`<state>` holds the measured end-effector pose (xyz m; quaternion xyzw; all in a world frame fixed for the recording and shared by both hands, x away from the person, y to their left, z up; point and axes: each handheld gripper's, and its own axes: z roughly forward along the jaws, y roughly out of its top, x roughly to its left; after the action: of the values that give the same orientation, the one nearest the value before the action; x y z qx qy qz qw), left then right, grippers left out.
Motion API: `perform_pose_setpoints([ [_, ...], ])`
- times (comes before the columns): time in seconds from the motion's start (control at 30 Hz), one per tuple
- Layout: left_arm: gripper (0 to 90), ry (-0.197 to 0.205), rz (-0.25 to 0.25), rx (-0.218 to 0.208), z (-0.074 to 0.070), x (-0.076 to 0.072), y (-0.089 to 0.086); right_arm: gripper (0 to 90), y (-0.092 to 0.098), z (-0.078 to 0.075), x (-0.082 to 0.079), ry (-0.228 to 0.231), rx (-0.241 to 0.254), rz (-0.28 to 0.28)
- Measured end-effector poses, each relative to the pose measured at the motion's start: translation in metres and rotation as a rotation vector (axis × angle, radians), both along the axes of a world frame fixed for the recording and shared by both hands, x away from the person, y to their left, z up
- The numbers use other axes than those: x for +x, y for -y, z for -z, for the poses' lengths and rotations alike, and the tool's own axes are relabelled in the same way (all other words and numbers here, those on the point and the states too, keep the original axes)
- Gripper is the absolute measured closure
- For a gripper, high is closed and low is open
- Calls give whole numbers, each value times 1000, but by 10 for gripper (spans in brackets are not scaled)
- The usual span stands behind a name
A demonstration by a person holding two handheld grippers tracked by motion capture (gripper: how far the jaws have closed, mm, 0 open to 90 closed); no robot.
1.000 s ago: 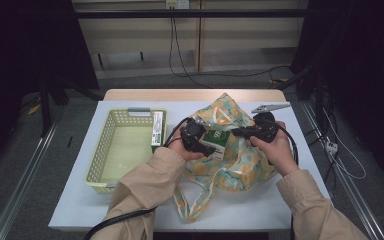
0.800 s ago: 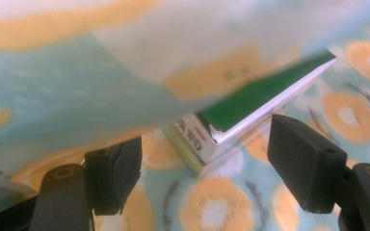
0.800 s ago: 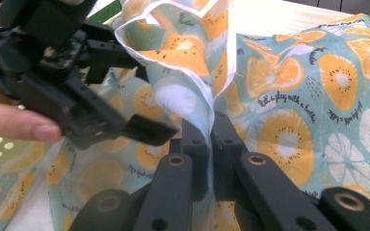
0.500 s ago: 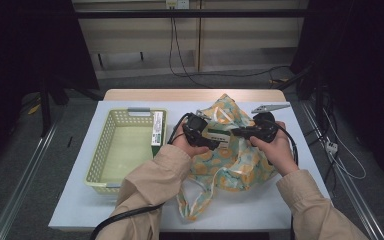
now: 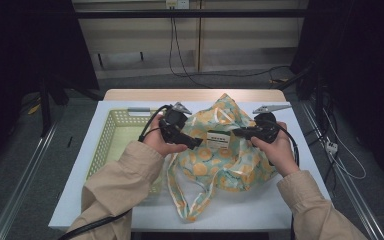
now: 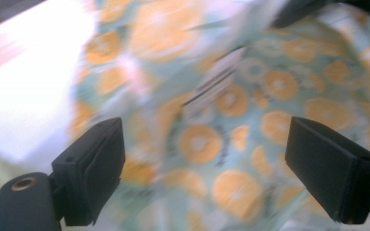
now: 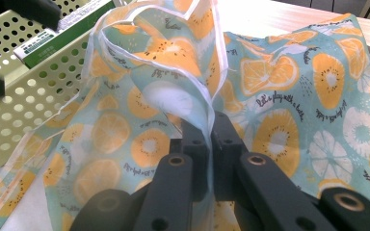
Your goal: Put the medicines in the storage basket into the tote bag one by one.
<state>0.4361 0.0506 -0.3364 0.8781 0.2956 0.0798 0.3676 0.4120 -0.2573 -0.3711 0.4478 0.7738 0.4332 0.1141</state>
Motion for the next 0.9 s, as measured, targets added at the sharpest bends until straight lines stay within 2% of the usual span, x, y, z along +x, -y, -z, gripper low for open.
perform_pose_setpoints([
  [0.07, 142, 17, -34, 15, 0, 3, -13, 872, 0, 0, 0, 1, 1, 1],
  [0.2, 140, 23, -100, 36, 5, 9, -39, 872, 0, 0, -1, 1, -3, 0],
  [0.4, 126, -7, -199, 53, 24, 17, -68, 872, -2, 1, 0, 1, -4, -1],
  [0.63, 160, -39, -240, 74, 39, 19, -84, 872, -2, 1, 0, 3, -7, -1],
  [0.73, 262, -49, -252, 102, 42, 18, -90, 872, -2, 1, 0, 1, -8, 1],
  [0.8, 370, -70, -249, 124, 47, 17, -93, 872, -2, 1, 0, 0, -7, 2],
  [0.87, 453, -96, -279, 112, 50, 17, -98, 872, -2, 1, 0, 0, -8, 0],
  [0.9, 496, -96, -303, 97, 51, 17, -100, 872, -2, 2, 0, 1, -9, -1],
])
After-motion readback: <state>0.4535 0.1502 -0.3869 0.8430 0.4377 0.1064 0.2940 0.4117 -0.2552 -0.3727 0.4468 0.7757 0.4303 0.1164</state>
